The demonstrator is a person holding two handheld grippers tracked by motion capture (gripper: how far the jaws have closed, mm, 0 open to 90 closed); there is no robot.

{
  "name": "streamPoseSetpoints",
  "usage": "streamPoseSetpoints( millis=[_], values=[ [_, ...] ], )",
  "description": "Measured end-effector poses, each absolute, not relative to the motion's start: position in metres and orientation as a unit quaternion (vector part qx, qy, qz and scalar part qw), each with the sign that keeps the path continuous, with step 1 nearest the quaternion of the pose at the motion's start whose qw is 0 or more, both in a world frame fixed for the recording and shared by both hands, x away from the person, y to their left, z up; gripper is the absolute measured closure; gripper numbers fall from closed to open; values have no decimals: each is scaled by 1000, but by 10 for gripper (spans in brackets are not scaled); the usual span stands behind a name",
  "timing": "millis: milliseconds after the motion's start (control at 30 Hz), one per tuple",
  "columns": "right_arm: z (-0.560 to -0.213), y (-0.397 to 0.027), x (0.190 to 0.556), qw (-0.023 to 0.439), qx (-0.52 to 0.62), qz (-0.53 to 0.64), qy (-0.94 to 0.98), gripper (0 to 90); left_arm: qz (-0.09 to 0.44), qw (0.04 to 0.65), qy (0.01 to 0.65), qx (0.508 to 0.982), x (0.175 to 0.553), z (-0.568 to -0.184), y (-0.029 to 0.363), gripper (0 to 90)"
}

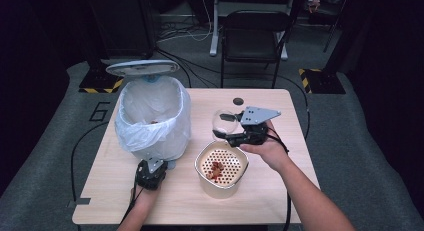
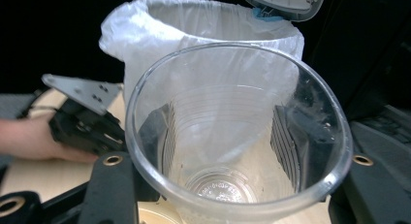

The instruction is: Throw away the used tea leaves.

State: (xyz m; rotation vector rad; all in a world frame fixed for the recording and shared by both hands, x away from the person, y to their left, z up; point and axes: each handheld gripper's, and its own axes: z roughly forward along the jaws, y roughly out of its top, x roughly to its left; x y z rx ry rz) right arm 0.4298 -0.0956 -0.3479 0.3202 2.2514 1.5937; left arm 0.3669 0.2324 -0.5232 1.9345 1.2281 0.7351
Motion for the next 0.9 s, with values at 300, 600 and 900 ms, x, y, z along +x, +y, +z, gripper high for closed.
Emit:
streamPoseSetpoints(
  millis=[300, 600, 900],
  values=[
    [-339, -91, 429, 145, 141, 563, 801, 435, 281, 355, 475, 754, 367, -522, 233, 854],
    [-306, -78, 423, 151, 136, 565, 800, 436, 283, 357, 476, 752, 367, -523, 232, 854],
    [-276, -48, 427, 152, 143, 554, 806, 436, 278, 361, 480, 750, 367, -523, 232, 854]
  ],
)
